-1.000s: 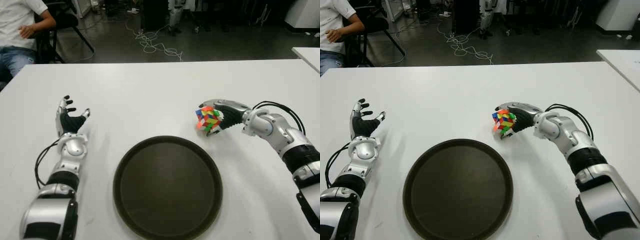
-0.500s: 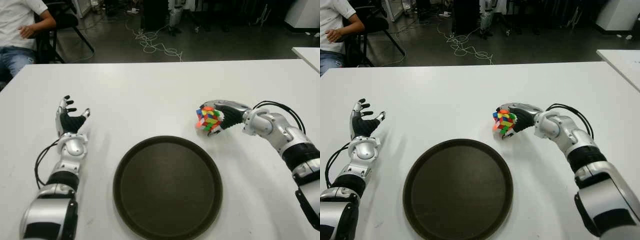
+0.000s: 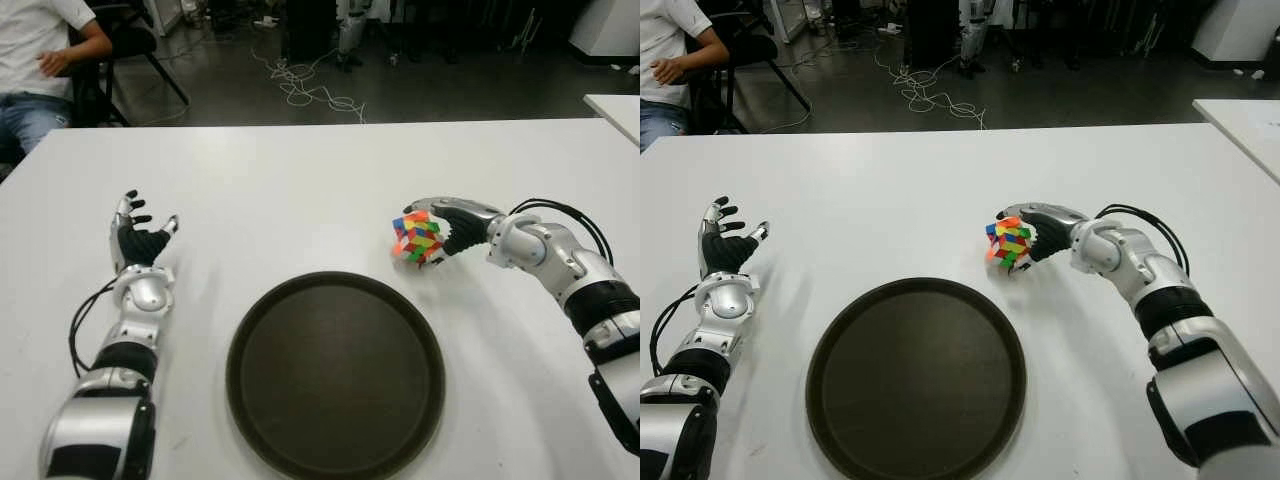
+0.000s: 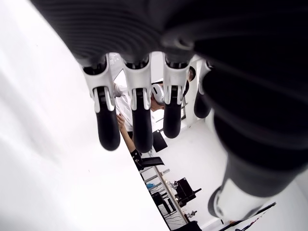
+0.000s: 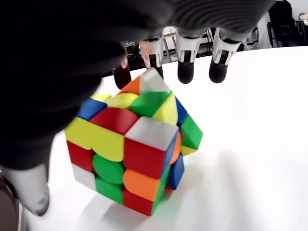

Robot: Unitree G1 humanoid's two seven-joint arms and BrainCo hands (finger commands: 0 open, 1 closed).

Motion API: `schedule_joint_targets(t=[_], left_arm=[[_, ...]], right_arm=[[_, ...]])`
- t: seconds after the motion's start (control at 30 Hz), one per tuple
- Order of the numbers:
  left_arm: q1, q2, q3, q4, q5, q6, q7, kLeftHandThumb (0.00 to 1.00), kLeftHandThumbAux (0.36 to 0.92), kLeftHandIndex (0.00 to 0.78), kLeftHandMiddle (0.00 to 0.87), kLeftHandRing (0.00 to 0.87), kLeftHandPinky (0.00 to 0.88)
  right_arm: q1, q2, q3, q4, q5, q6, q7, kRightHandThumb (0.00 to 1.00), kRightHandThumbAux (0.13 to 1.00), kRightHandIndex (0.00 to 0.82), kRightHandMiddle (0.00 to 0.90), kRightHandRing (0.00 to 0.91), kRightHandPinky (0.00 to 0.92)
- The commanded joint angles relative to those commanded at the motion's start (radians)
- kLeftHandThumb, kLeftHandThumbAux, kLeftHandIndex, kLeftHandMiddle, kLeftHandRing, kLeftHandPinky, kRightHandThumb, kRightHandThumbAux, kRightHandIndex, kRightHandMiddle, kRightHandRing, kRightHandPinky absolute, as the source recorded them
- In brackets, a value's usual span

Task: Pick up the Rubik's Cube and put it in the plate

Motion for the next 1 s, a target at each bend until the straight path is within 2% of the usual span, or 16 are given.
schedule_joint_targets(t=[0.27, 0.4, 0.5, 0.67, 0.87, 1.0], left_arm=[[-0.002, -0.001, -0.002, -0.002, 0.006, 0.016, 0.008, 0.083, 0.780, 0.121, 0.246, 0.311, 0.396], [-0.002, -0.001, -0.003, -0.002, 0.007, 0.018, 0.008, 0.086, 0.777, 0.121, 0.238, 0.322, 0.441], [-0.001, -0.001, -0.002, -0.002, 0.006, 0.014, 0.007, 0.099, 0.778, 0.120, 0.229, 0.312, 0.442], [-0.002, 0.000, -0.001, 0.000, 0.006, 0.006, 0.008, 0.133, 0.776, 0.131, 0.221, 0.284, 0.378], [-0.002, 0.003, -0.004, 0.005, 0.010, 0.004, 0.011, 0.139, 0.779, 0.131, 0.208, 0.264, 0.370], [-0.003, 0.004, -0.003, 0.008, 0.011, 0.005, 0.010, 0.135, 0.780, 0.128, 0.219, 0.284, 0.398]], right_arm=[[-0.010, 0.005, 0.006, 0.005, -0.018, 0.022, -0.020, 0.000, 0.605, 0.000, 0.000, 0.000, 0.013], [-0.006, 0.011, -0.002, 0.001, -0.009, 0.027, -0.019, 0.000, 0.605, 0.000, 0.000, 0.000, 0.004], [-0.004, 0.013, -0.006, -0.001, -0.002, 0.031, -0.014, 0.000, 0.609, 0.000, 0.000, 0.000, 0.005], [-0.002, 0.017, -0.011, -0.002, 0.003, 0.036, -0.014, 0.000, 0.629, 0.000, 0.000, 0.000, 0.001], [0.000, 0.022, -0.014, -0.001, 0.006, 0.041, -0.013, 0.000, 0.628, 0.000, 0.000, 0.000, 0.000], [0.000, 0.022, -0.015, -0.005, 0.007, 0.046, -0.008, 0.000, 0.626, 0.000, 0.000, 0.000, 0.000]])
